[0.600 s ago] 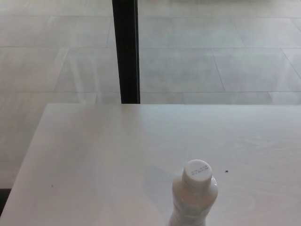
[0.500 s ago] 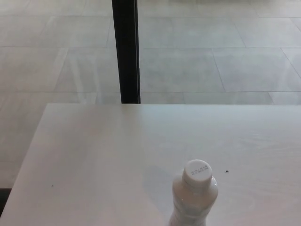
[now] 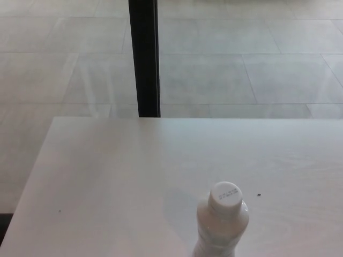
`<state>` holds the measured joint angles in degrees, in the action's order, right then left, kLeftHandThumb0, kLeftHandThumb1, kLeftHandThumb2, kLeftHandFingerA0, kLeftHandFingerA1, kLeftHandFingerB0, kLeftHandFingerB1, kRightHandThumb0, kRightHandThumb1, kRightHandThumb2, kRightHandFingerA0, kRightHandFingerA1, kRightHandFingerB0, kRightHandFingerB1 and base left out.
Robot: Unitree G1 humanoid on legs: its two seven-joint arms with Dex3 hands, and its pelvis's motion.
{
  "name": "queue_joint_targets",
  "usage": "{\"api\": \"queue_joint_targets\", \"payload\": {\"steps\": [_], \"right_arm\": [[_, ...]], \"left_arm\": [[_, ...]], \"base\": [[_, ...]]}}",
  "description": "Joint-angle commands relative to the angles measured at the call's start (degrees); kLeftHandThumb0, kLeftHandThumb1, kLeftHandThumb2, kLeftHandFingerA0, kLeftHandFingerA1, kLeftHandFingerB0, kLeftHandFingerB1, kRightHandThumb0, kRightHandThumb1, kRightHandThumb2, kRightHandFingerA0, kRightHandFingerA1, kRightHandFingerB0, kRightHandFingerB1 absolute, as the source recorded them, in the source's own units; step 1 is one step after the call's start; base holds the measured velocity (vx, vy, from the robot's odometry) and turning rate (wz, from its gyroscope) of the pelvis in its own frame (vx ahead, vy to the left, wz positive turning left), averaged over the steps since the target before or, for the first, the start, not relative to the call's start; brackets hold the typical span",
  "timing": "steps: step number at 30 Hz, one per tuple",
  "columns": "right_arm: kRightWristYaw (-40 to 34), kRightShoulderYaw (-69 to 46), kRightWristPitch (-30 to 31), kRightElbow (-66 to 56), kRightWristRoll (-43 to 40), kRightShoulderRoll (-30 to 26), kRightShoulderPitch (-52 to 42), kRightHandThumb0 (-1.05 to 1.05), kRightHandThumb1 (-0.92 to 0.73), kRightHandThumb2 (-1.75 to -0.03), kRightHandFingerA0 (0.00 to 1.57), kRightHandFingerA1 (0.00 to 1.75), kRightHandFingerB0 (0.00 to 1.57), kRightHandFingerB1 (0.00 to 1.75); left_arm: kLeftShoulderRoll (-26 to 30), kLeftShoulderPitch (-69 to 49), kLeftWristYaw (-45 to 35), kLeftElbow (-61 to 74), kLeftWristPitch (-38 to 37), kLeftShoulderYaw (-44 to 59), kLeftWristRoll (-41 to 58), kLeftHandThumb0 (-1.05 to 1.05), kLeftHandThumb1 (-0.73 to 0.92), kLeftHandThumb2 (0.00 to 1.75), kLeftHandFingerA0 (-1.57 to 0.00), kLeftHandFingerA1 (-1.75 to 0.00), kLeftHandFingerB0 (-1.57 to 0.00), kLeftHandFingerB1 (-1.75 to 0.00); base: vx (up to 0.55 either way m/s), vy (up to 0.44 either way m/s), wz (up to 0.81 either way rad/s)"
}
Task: The robot uses its left hand to to lift the bottle kept on the middle of the desk and tilts it towards its right hand. It then uses its right hand to rotate its cap to open it and places the bottle and cap back on the desk
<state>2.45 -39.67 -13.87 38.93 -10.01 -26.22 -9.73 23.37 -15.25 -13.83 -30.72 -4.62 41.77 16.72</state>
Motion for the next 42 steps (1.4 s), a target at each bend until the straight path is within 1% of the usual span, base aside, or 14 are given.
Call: {"api": "queue_joint_targets", "payload": {"steps": [1, 4, 5, 11, 13, 14, 17, 18, 20, 21, 28, 34, 36, 42], "right_arm": [[3.85, -0.55, 7.28, -27.12, -13.79, -0.91, 6.26, -0.85, -0.8, -1.15, 0.05, 0.31, 0.05, 0.23], [2.48, 3.66, 8.33, -35.58, -13.41, 1.76, 7.95, -0.89, -0.91, -0.68, 0.07, 0.63, 0.09, 0.46], [3.04, 5.01, 8.43, -37.1, -12.78, 1.82, 7.91, -0.41, -0.44, -1.08, 0.0, 0.55, 0.01, 0.53], [3.81, 12.92, 7.18, -43.37, -6.96, 5.47, 6.96, -0.41, -0.36, -1.05, 0.0, 0.53, 0.0, 0.52], [3.51, 16.62, 6.98, -46.34, -4.78, 7.79, 5.39, -0.94, -0.92, -0.71, 0.12, 0.44, 0.09, 0.31], [3.97, 18.39, 7.31, -47.74, -4.46, 8.67, 4.35, -0.93, -0.75, -1.18, 0.13, 0.55, 0.0, 0.34], [4.46, 21.08, 8.68, -49.85, -3.24, 9.27, 2.72, -0.93, -0.78, -1.21, 0.12, 0.56, 0.0, 0.34], [4.46, 21.65, 8.85, -50.13, -3.04, 9.61, 2.35, -0.91, -0.92, -0.78, 0.11, 0.5, 0.06, 0.35], [4.77, 23.69, 8.74, -50.48, -1.73, 10.04, 1.93, -0.38, -0.44, -1.1, 0.03, 0.54, 0.0, 0.51], [4.34, 24.31, 8.94, -50.7, -1.03, 10.28, 1.91, -0.92, -0.92, -0.75, 0.12, 0.54, 0.11, 0.4], [2.47, 26.4, 11.63, -51.32, -0.39, 11.11, 3.45, -0.92, -0.92, -0.77, 0.14, 0.56, 0.12, 0.39], [1.88, 26.64, 14.22, -50.95, -0.39, 10.87, 6.14, -0.9, -0.92, -0.75, 0.19, 0.58, 0.16, 0.39], [1.96, 26.52, 14.71, -50.96, -0.49, 10.84, 6.9, -0.9, -0.92, -0.73, 0.21, 0.6, 0.21, 0.4], [1.74, 25.81, 15.87, -51.28, -1.46, 11.72, 7.93, -0.88, -0.92, -0.7, 0.26, 0.63, 0.24, 0.43]], "left_arm": [[6.63, 6.02, -7.28, 29.17, 4.98, -2.37, 10.64, -0.96, 0.58, 0.64, 0.0, -0.34, 0.0, -0.4], [5.4, 6.8, -8.18, 36.06, 5.55, -8.13, 8.2, -0.86, 0.48, 0.97, -0.01, -0.3, -0.1, -0.11], [4.8, 7.24, -8.27, 37.01, 5.54, -9.83, 7.4, -0.99, 0.43, 0.83, 0.0, -0.34, -0.05, -0.21], [1.53, 9.21, -12.15, 40.73, 7.99, -20.8, 6.84, -0.95, 0.5, 0.88, 0.0, -0.25, 0.0, -0.1], [-0.71, 8.31, -10.95, 42.31, 8.06, -25.65, 3.81, -0.94, 0.51, 0.94, 0.0, -0.29, 0.0, -0.12], [-1.83, 7.76, -10.05, 42.84, 7.75, -28.33, 1.39, -0.92, 0.5, 0.95, 0.0, -0.31, 0.0, -0.12], [-3.08, 6.87, -10.05, 44.07, 9.68, -33.06, 0.93, -0.93, 0.54, 0.6, 0.0, -0.24, 0.0, -0.17], [-3.23, 6.53, -9.78, 44.25, 9.6, -34.38, -0.08, -0.95, 0.54, 0.62, 0.0, -0.28, 0.0, -0.21], [-4.0, 6.04, -9.6, 43.62, 9.48, -37.82, -1.82, -0.93, 0.51, 0.96, 0.0, -0.27, -0.06, -0.11], [-3.73, 6.11, -9.05, 43.62, 9.76, -39.27, -3.27, -0.9, 0.5, 0.96, 0.0, -0.33, -0.07, -0.19], [-2.29, 8.0, -6.64, 45.73, 13.21, -44.16, -5.1, -0.91, 0.58, 0.58, -0.01, -0.5, -0.01, -0.35], [-2.83, 8.9, -5.62, 45.21, 13.4, -48.01, -8.0, -0.77, 0.42, 0.92, 0.0, -0.55, 0.0, -0.45], [-3.14, 9.28, -5.96, 44.47, 13.11, -49.15, -8.33, -0.86, 0.51, 0.56, -0.02, -0.56, -0.04, -0.4], [-4.84, 9.1, -4.39, 43.47, 11.78, -54.93, -13.43, -0.8, 0.44, 0.91, 0.0, -0.47, 0.0, -0.32]], "base": [[0.0, 0.0, 0.0], [0.0, 0.0, 0.0], [0.0, 0.0, 0.0], [0.0, 0.0, 0.0], [0.0, 0.0, 0.0], [0.0, 0.0, 0.0], [0.0, 0.0, 0.0], [0.0, 0.0, 0.0], [0.0, 0.0, 0.0], [0.0, 0.0, 0.0], [0.0, 0.0, 0.0], [0.0, 0.0, 0.0], [0.0, 0.0, 0.0], [0.0, 0.0, 0.0]]}}
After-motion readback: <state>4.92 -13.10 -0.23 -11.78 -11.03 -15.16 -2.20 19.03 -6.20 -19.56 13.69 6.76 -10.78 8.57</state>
